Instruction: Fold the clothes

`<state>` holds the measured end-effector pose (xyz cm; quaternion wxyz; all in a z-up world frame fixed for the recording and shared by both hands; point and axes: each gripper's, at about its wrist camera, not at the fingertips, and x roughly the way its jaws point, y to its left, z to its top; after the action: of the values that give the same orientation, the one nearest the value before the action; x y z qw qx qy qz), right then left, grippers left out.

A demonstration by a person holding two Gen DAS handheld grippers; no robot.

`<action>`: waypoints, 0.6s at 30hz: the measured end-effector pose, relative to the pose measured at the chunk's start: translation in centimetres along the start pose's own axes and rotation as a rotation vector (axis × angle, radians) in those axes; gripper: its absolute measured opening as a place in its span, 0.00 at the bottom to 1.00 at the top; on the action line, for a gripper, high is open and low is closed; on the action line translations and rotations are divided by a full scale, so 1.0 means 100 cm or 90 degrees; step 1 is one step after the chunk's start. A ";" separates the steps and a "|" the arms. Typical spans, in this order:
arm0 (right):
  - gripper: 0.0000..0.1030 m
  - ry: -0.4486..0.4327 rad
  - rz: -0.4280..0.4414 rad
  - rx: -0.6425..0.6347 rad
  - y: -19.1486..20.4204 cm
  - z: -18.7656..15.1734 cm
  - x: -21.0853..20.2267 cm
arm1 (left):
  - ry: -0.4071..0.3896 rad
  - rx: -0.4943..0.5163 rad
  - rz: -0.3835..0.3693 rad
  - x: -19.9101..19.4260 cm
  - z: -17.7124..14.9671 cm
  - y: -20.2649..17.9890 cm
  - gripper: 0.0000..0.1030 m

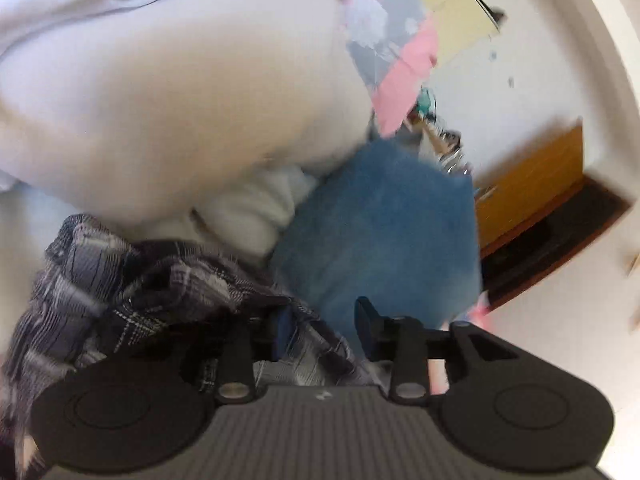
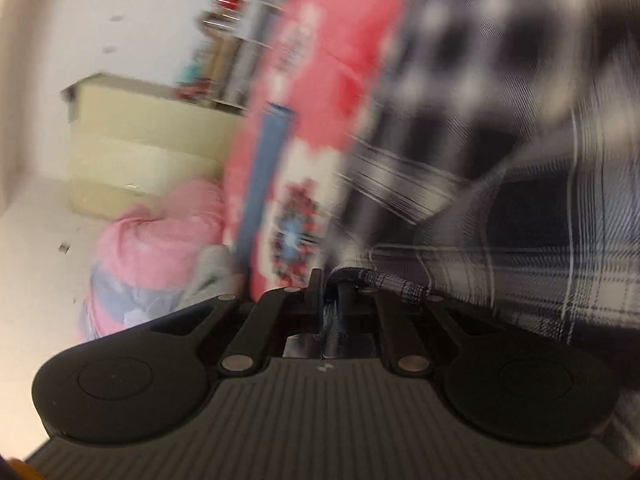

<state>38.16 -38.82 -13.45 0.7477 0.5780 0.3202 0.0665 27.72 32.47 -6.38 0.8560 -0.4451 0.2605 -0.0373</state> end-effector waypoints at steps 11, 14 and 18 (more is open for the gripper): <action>0.44 0.002 0.052 0.057 0.002 -0.002 -0.049 | -0.050 -0.068 -0.099 -0.075 0.003 0.008 0.60; 0.46 0.001 0.078 0.039 0.017 -0.008 -0.083 | -0.060 -0.057 -0.102 -0.104 -0.005 0.003 0.62; 0.54 0.012 0.096 -0.017 0.043 -0.025 -0.143 | -0.067 -0.039 -0.100 -0.140 -0.018 -0.003 0.70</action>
<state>26.69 -42.09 -4.06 0.7451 0.5897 0.2818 0.1328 14.86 35.03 -1.21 0.8488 -0.4915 0.1805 -0.0730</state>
